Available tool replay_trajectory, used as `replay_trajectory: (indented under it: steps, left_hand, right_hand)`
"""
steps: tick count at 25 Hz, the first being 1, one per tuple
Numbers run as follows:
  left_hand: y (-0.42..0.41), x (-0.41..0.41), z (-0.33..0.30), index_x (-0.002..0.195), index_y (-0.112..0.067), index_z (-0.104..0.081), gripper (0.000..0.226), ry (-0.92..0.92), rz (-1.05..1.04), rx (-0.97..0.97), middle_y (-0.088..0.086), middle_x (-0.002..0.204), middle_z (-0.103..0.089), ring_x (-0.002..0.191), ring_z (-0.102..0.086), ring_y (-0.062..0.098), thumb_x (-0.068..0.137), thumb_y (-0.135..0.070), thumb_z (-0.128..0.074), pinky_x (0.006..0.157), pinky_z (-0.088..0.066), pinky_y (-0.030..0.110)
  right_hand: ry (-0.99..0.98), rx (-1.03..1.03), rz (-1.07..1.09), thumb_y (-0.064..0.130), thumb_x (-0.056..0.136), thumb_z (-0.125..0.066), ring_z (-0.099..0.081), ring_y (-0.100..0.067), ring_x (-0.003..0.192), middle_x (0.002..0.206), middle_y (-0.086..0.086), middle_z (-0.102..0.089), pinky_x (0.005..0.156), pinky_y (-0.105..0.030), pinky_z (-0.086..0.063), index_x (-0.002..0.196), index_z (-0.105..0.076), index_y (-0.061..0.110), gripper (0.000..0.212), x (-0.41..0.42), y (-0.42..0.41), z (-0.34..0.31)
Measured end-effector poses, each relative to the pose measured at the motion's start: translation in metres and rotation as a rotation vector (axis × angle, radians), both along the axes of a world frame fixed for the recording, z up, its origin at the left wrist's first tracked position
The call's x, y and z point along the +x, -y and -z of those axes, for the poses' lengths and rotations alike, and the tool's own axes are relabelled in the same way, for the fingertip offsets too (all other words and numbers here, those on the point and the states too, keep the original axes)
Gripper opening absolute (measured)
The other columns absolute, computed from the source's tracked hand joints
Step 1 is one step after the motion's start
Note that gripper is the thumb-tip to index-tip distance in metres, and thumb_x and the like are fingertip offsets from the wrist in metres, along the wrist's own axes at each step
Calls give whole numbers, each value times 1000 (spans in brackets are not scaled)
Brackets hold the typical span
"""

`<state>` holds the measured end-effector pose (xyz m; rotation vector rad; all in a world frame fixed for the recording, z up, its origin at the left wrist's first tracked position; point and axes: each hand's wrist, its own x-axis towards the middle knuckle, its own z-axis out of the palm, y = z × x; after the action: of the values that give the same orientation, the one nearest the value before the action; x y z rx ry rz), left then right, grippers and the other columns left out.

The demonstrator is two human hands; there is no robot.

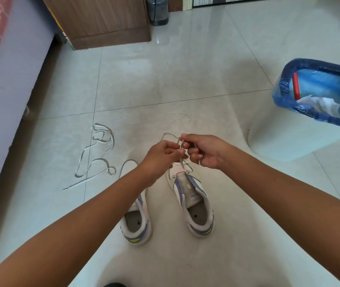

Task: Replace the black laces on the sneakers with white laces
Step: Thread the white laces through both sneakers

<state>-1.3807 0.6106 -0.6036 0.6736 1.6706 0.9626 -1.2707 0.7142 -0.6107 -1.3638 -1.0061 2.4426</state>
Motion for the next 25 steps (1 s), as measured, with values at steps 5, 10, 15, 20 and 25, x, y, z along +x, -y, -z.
replay_trajectory:
  steps: [5, 10, 15, 20, 25]
  left_hand:
    - [1, -21, 11, 86, -13, -68, 22, -31, 111, -92, -5, 69, -70, 62, -64, 7, 93, -30, -56, 56, -47, 19]
    - [-19, -45, 15, 86, -7, -66, 21, -27, -71, 21, 4, 72, -67, 54, -60, 8, 97, -16, -51, 50, -46, 18]
    - [-17, -45, 35, 94, 2, -54, 12, 322, -408, 35, 17, 84, -65, 65, -70, 17, 98, 0, -43, 60, -57, 21]
    - [-1, -32, 74, 88, -5, -55, 9, 351, -499, -160, 8, 79, -63, 63, -61, 13, 96, -10, -52, 52, -53, 20]
    - [9, -16, 94, 95, -4, -54, 4, 288, -543, -221, 8, 72, -57, 55, -49, 11, 92, -4, -56, 43, -44, 15]
  right_hand:
    - [51, 74, 53, 14, 97, -49, -26, -2, 27, 60, 0, -42, 28, -11, -18, 75, -49, 11, 22, -14, -30, -9]
    - [-56, 352, 165, 10, 94, -54, -29, -5, 34, 58, -1, -46, 33, -16, -21, 80, -56, 9, 14, -44, -85, -49]
    - [26, 408, 127, 15, 96, -49, -38, -8, 41, 59, -2, -50, 43, -18, -31, 76, -56, 11, 21, -68, -89, -38]
    - [363, 61, 90, 15, 102, -30, -23, -8, 38, 57, -3, -34, 37, -14, -19, 77, -43, 13, 28, -15, -32, 63]
    - [405, 128, -24, 11, 94, -54, -33, -8, 58, 69, 2, -41, 54, -19, -30, 89, -68, 7, 16, 13, -18, 93]
